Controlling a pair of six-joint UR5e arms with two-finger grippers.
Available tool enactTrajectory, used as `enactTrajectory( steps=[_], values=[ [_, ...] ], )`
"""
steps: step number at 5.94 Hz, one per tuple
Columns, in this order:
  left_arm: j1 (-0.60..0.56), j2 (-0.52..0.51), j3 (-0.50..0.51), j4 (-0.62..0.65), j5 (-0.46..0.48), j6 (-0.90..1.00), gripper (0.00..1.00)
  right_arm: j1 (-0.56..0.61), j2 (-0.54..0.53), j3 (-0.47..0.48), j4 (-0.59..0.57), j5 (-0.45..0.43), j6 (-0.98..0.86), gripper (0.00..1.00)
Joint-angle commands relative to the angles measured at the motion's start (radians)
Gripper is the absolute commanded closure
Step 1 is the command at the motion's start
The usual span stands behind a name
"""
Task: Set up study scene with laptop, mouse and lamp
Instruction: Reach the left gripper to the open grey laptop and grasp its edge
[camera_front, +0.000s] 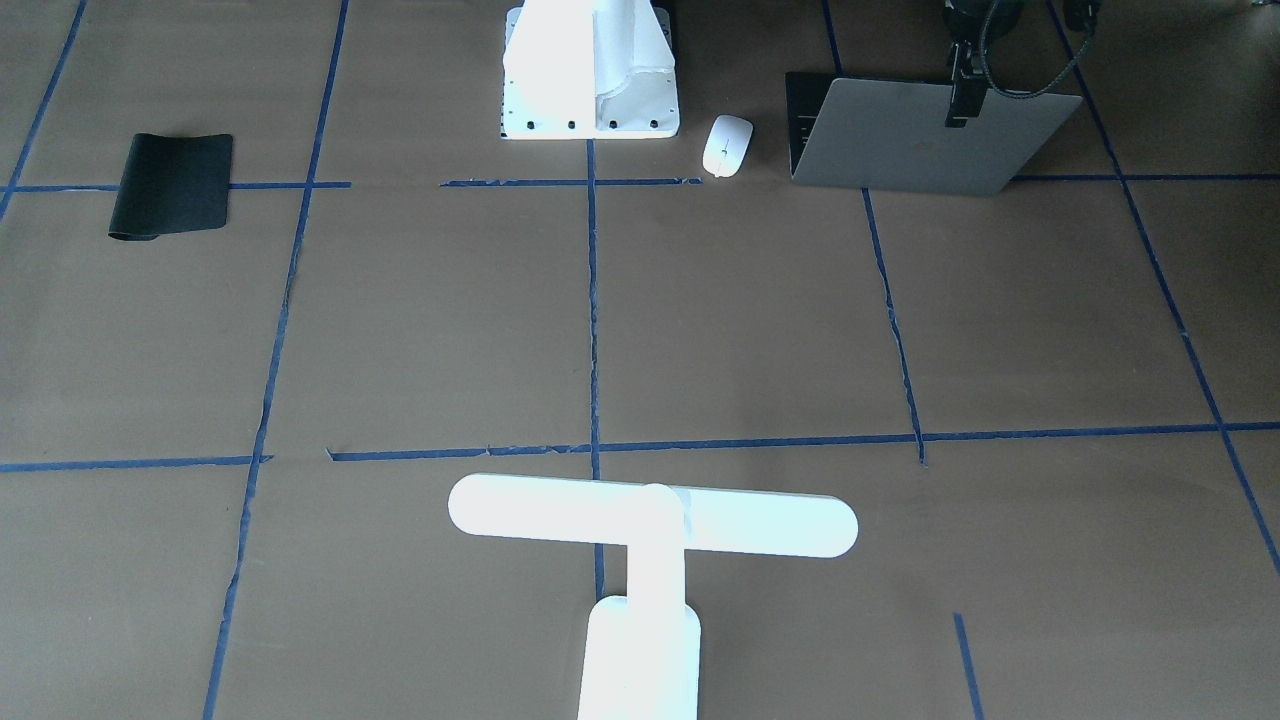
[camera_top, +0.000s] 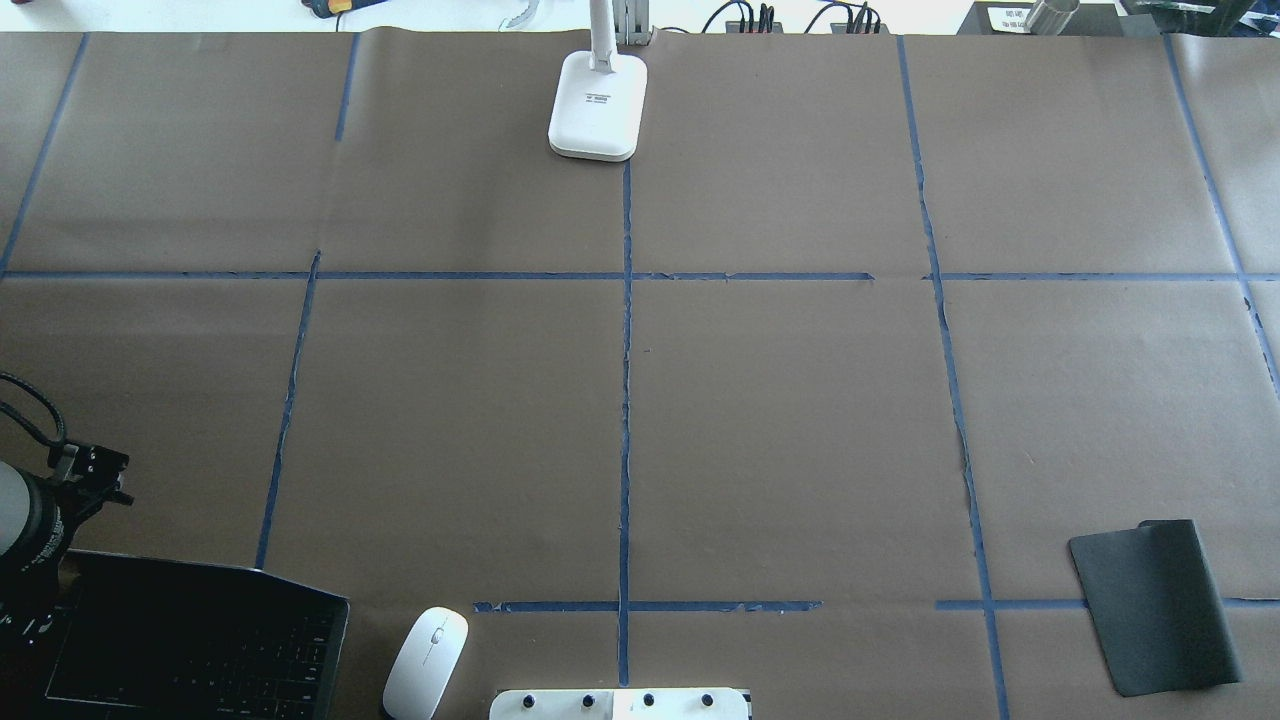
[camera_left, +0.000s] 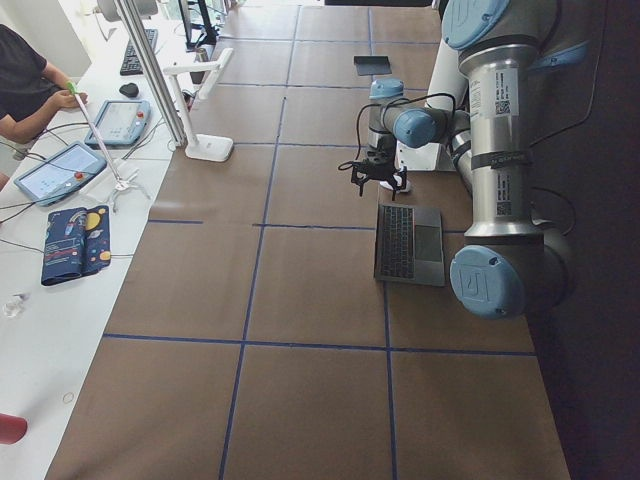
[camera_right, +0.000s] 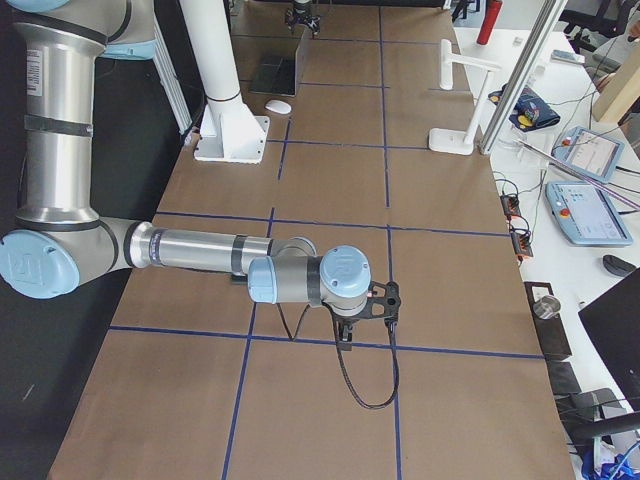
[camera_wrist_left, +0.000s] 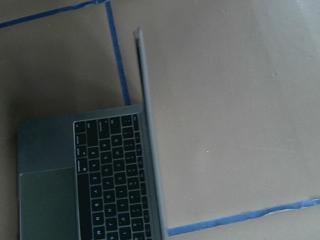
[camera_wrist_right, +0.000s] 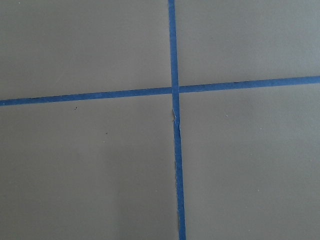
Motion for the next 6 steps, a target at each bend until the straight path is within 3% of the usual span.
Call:
enactTrajectory(
  steps=[1, 2, 3, 4, 6],
  values=[
    [0.081, 0.0, 0.0, 0.021, 0.028, -0.088, 0.0, 0.003, -0.001, 0.003, 0.0, 0.001, 0.0, 0.0],
    [0.081, -0.003, 0.0, 0.033, 0.035, -0.108, 0.26, 0.004, -0.001, 0.005, 0.0, 0.001, 0.0, 0.0],
    [0.069, -0.011, -0.006, 0.052, 0.035, -0.125, 0.76, 0.006, -0.004, 0.005, 0.0, 0.001, 0.0, 0.0],
    [0.027, -0.011, -0.009, 0.053, 0.034, -0.125, 1.0, 0.006, -0.001, 0.003, -0.002, 0.001, 0.0, 0.0],
    [-0.13, -0.012, -0.018, 0.072, 0.029, -0.108, 1.0, 0.007, -0.002, 0.0, -0.003, 0.026, 0.0, 0.0]
  ],
)
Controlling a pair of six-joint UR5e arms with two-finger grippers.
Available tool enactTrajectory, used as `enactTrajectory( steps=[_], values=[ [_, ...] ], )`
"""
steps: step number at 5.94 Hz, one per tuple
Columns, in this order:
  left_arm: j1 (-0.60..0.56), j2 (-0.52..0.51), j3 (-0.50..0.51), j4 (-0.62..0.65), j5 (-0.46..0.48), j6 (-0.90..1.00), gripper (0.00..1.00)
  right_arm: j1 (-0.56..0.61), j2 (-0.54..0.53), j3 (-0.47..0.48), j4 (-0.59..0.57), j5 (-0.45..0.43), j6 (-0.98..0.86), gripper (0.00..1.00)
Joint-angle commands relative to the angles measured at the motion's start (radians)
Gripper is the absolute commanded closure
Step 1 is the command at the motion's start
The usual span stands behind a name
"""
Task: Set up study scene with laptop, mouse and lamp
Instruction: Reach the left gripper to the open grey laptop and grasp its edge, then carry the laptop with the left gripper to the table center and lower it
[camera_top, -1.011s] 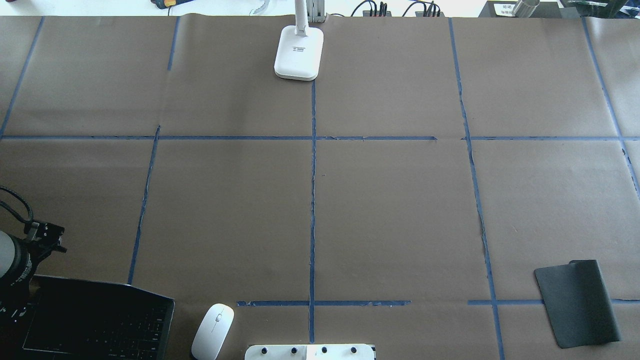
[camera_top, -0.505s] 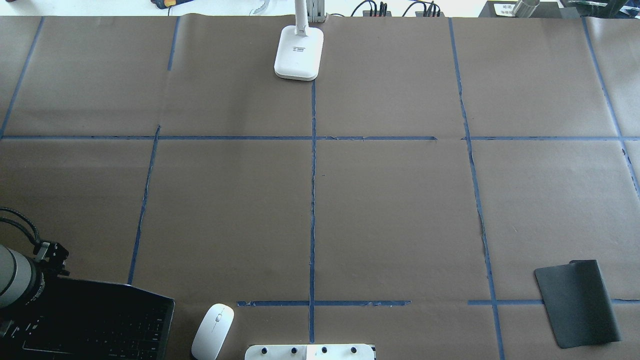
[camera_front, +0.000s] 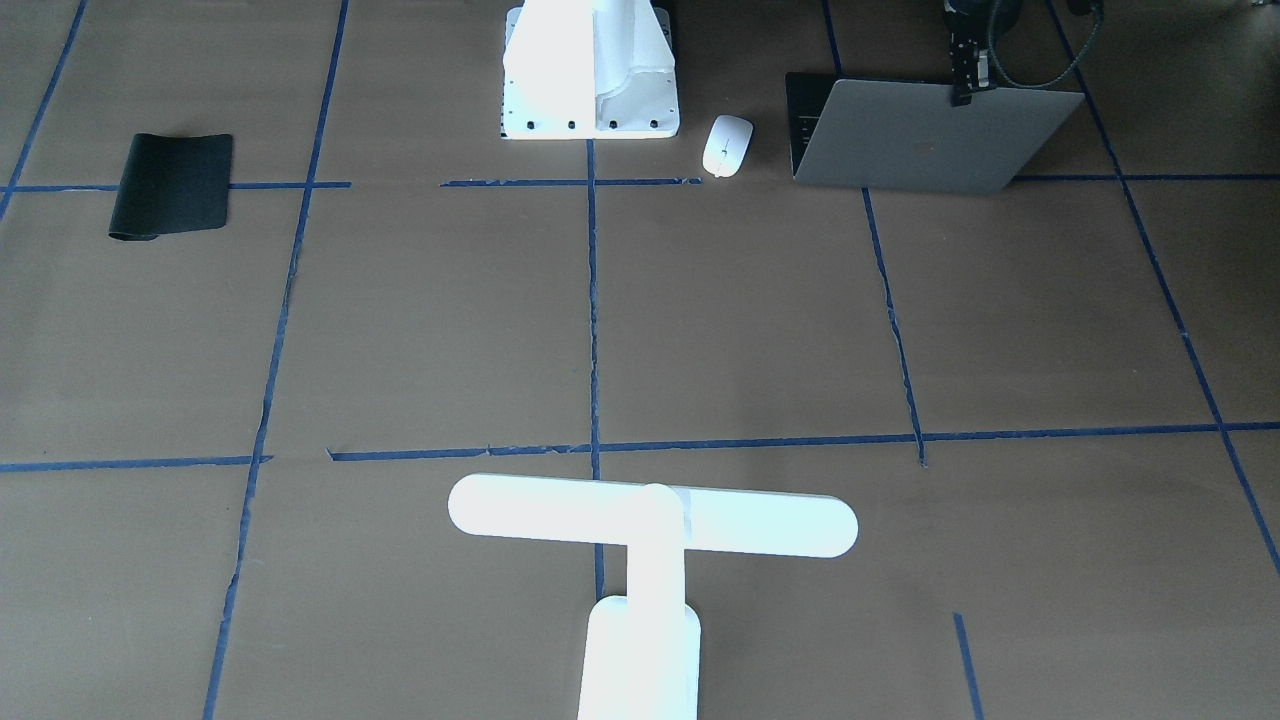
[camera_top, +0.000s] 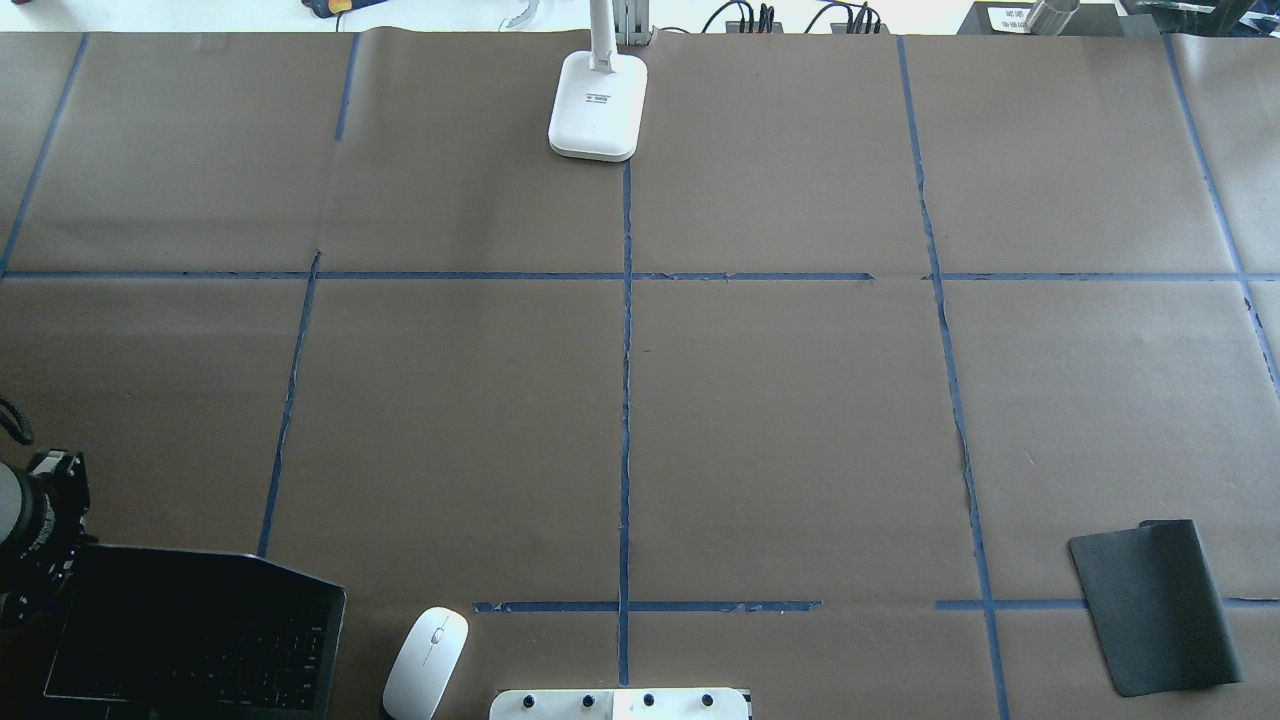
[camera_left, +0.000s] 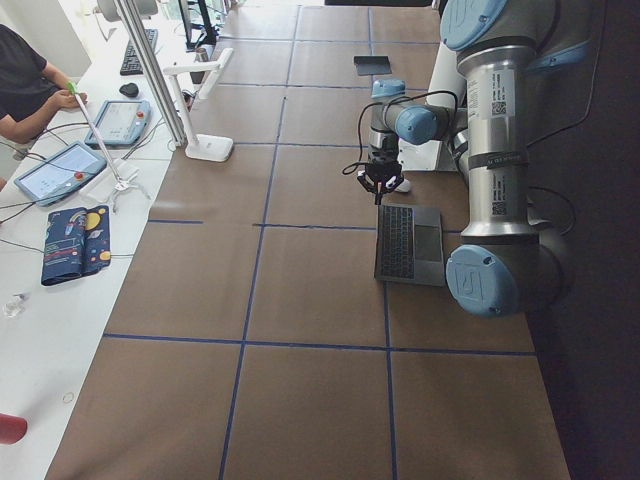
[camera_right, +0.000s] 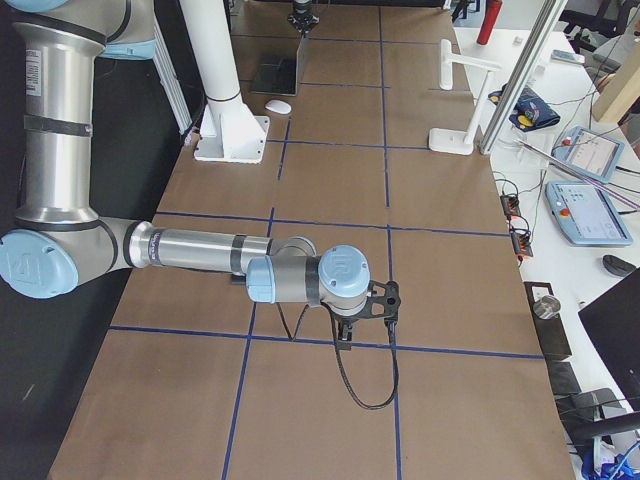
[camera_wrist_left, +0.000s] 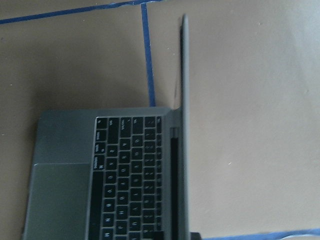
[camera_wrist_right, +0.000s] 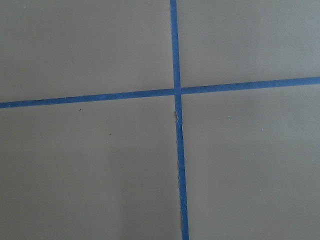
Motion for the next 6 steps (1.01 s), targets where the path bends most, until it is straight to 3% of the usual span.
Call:
enactTrajectory(
  steps=[1, 3, 4, 6],
  values=[
    [-0.082, -0.009, -0.001, 0.011, -0.001, 0.04, 1.0, 0.005, -0.001, 0.002, 0.001, 0.014, -0.001, 0.0],
    [-0.104, -0.041, 0.017, 0.019, 0.0, 0.061, 1.0, 0.01, -0.012, 0.002, 0.001, 0.014, -0.001, 0.0],
    [-0.192, -0.132, 0.046, 0.055, 0.002, 0.153, 1.0, 0.014, -0.018, 0.002, 0.001, 0.016, -0.001, 0.0],
    [-0.311, -0.451, 0.272, 0.175, 0.002, 0.187, 1.0, 0.016, -0.022, 0.003, 0.001, 0.016, -0.001, 0.0]
  ],
)
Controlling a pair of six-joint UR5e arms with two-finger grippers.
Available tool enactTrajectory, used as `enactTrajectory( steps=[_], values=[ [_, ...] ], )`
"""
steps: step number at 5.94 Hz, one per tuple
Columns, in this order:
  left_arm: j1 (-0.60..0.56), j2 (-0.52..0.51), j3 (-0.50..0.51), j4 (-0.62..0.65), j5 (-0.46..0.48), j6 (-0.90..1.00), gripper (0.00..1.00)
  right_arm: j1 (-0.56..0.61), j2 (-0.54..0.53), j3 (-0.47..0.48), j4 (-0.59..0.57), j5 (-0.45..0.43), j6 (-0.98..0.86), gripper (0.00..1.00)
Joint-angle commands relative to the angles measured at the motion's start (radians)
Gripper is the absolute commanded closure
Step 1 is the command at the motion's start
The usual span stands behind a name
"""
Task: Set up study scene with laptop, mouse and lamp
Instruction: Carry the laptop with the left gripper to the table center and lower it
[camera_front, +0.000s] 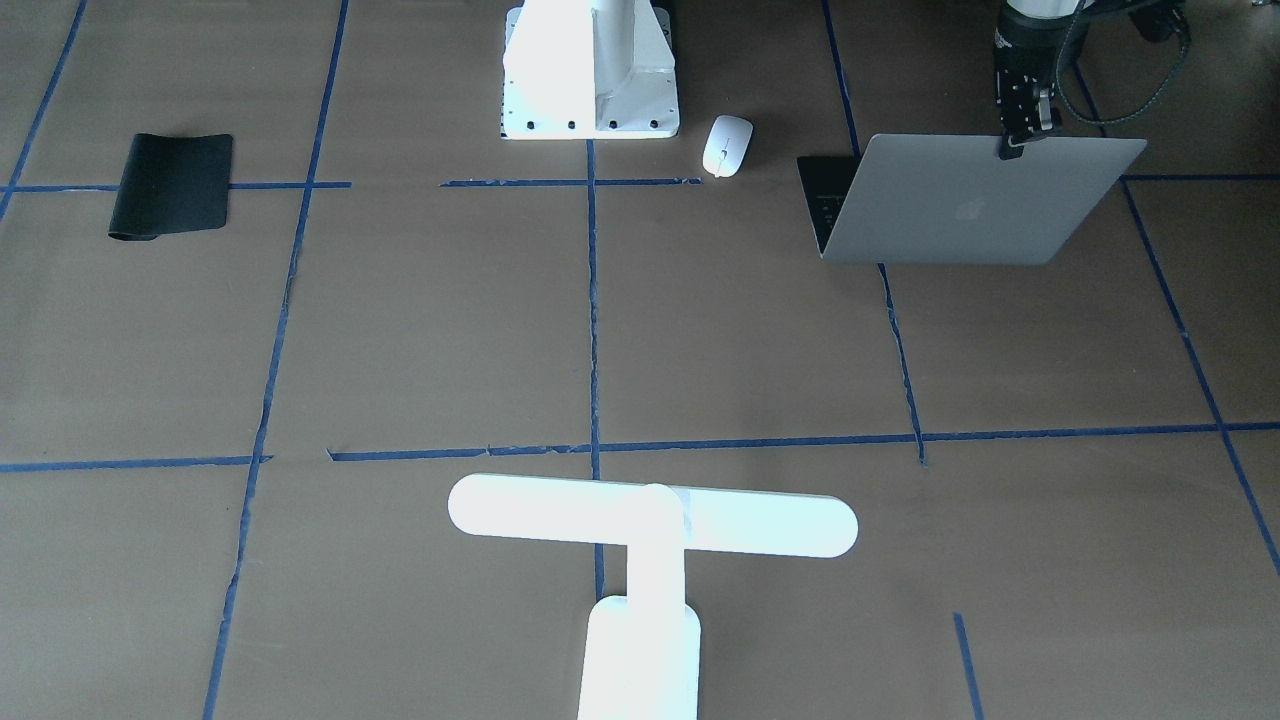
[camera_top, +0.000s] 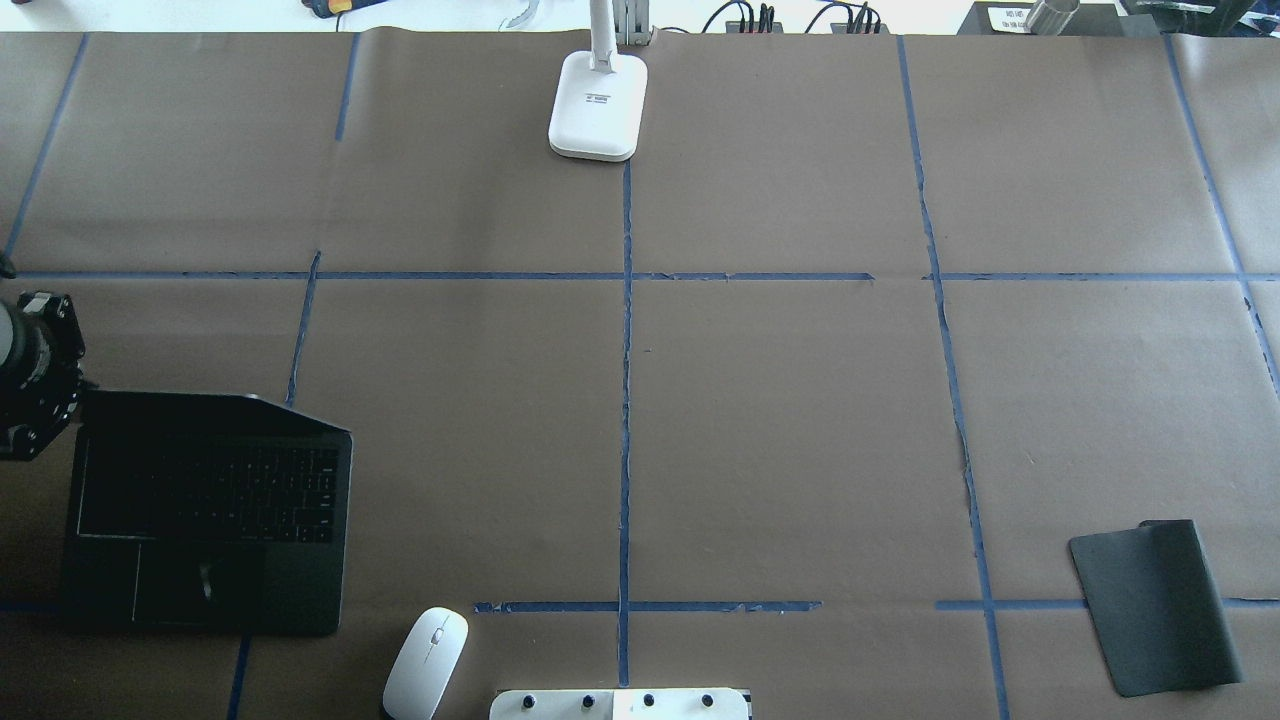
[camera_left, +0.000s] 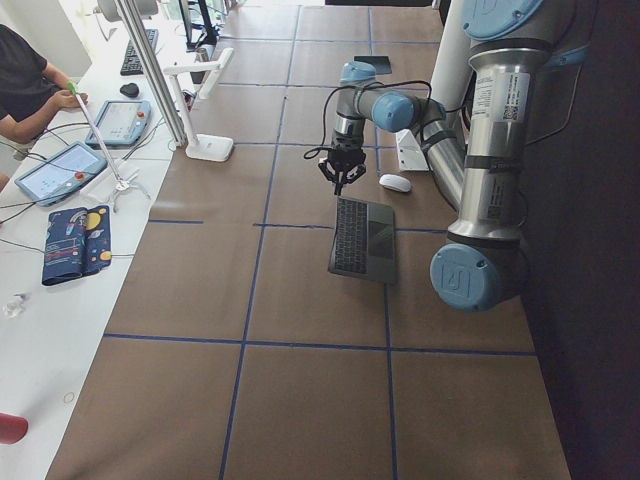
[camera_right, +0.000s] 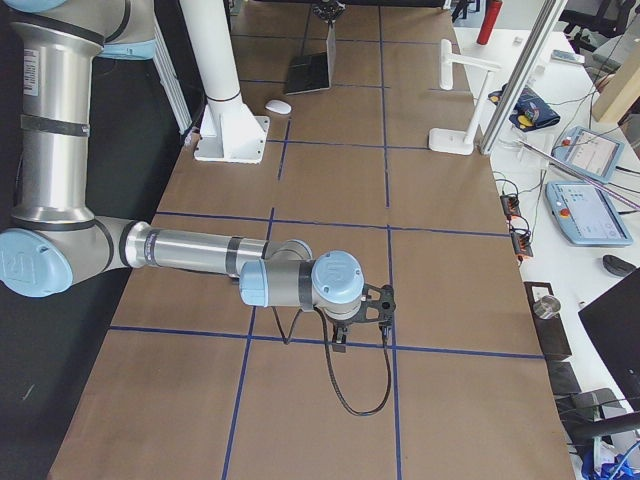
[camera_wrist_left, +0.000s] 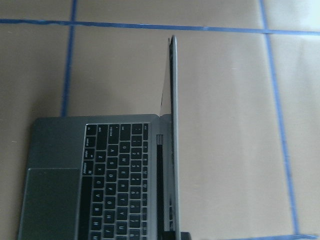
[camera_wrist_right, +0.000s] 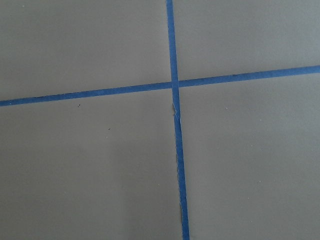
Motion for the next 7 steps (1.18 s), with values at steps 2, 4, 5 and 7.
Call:
enactTrajectory(
  steps=[2, 4, 5, 7],
  values=[
    [-0.083, -0.344, 0.291, 0.052, -0.001, 0.014, 1.0, 0.001, -0.001, 0.0, 0.003, -0.003, 0.0, 0.0],
    [-0.083, -0.566, 0.496, 0.044, -0.007, 0.008, 1.0, 0.001, -0.002, 0.0, 0.002, -0.003, 0.0, 0.0],
    [-0.078, -0.667, 0.579, 0.044, -0.032, -0.007, 1.0, 0.001, -0.002, 0.0, 0.002, -0.001, 0.0, 0.0],
    [-0.022, -0.856, 0.772, 0.028, -0.038, -0.154, 1.0, 0.001, -0.01, 0.003, 0.002, 0.0, 0.0, 0.0]
  ],
)
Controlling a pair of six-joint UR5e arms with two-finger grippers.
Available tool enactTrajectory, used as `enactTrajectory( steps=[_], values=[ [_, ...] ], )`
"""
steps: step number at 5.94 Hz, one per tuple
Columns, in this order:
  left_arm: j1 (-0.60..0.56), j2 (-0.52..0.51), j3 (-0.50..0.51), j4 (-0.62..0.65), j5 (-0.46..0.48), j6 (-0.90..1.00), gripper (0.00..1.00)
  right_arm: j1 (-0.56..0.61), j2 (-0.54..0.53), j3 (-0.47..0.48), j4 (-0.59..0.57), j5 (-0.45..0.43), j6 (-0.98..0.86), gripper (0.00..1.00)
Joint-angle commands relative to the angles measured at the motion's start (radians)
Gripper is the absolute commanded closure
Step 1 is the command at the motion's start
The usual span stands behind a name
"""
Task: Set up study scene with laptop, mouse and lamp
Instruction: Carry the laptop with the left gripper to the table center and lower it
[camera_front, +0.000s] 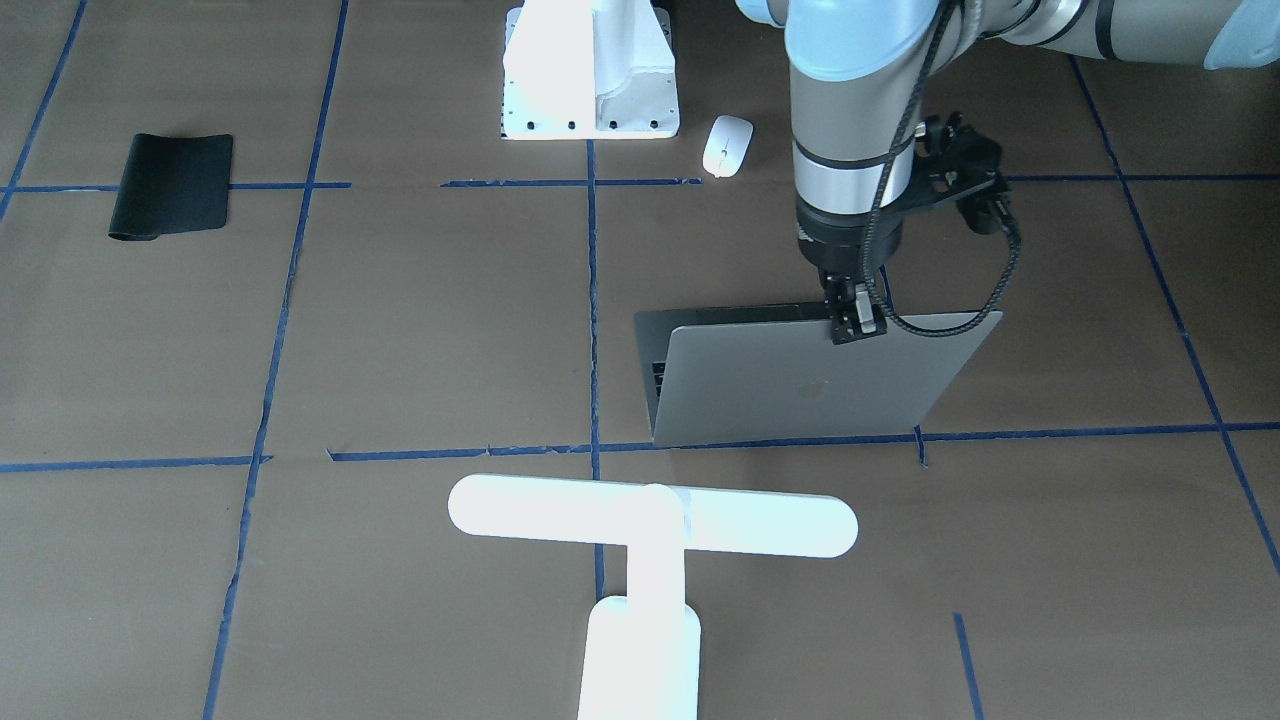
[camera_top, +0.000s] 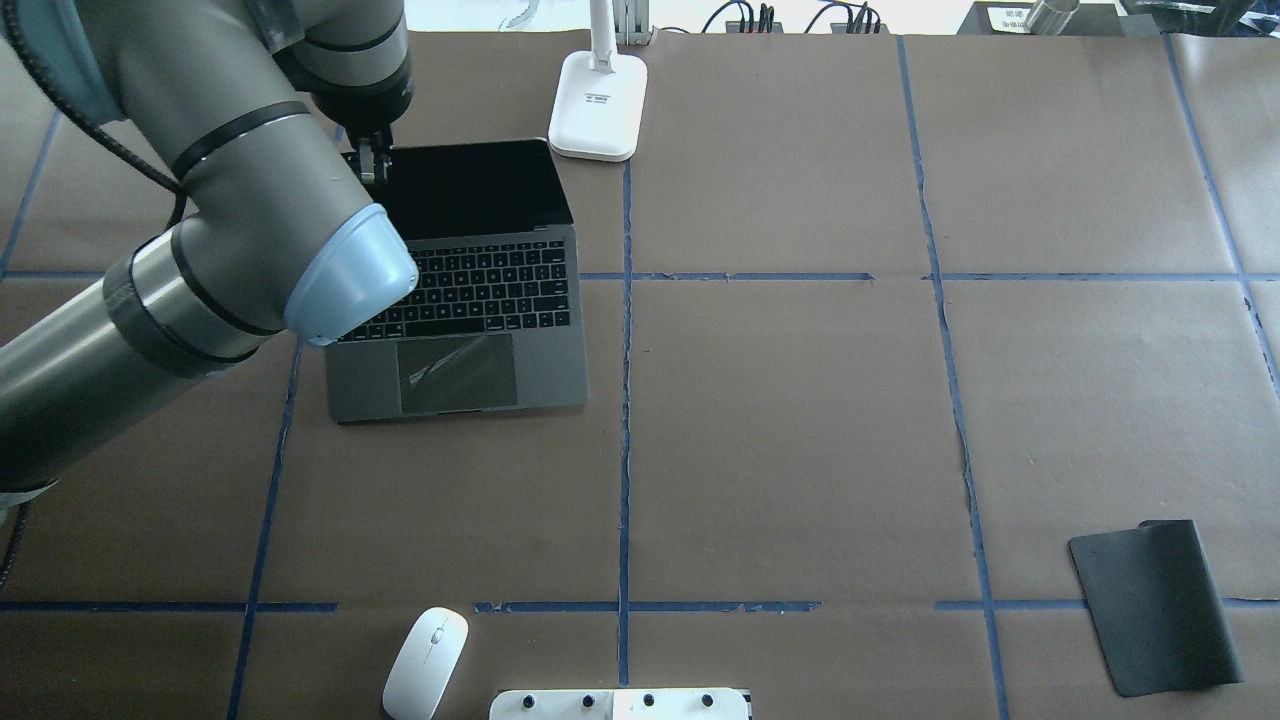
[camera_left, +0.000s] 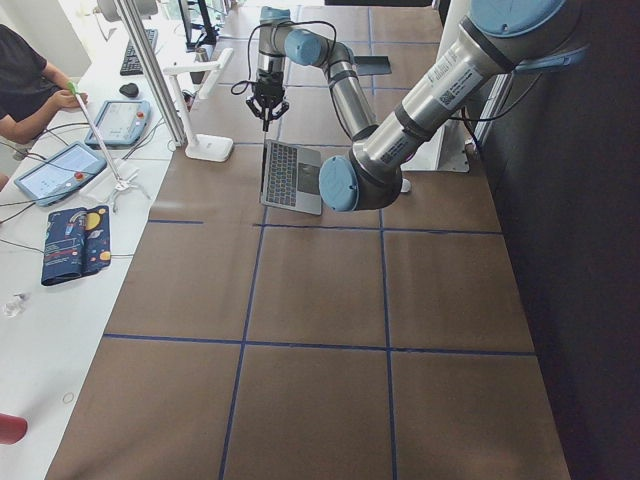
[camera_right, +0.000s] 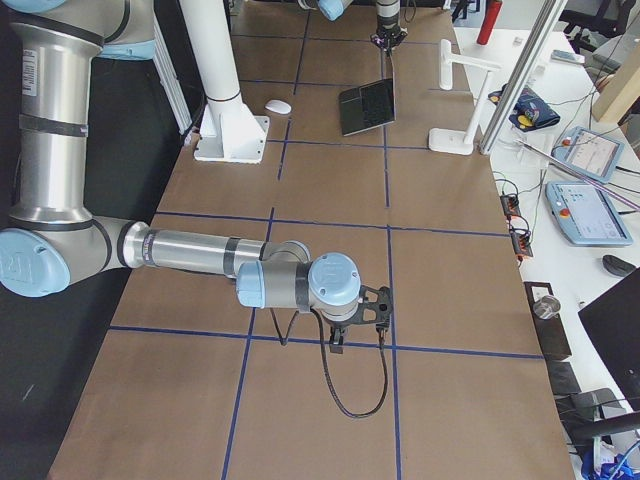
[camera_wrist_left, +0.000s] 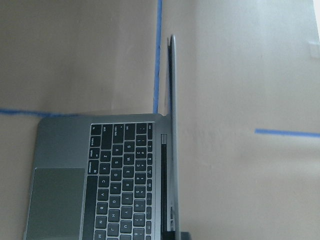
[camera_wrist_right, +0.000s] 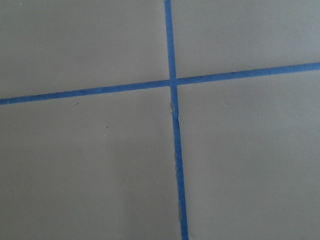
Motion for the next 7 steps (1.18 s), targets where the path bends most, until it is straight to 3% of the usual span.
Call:
enactTrajectory(
  steps=[1, 6, 7],
  values=[
    [0.074, -0.147, 0.18, -0.071, -0.001, -0.137, 1.0, 0.0, -0.002, -0.001, 0.0, 0.0, 0.002, 0.0],
    [0.137, -0.204, 0.31, -0.194, 0.003, -0.198, 0.98, 0.0, -0.002, -0.001, 0.0, 0.0, 0.002, 0.0],
    [0.137, -0.203, 0.307, -0.194, 0.003, -0.19, 0.67, 0.0, -0.002, -0.001, -0.002, 0.0, 0.002, 0.0]
  ],
)
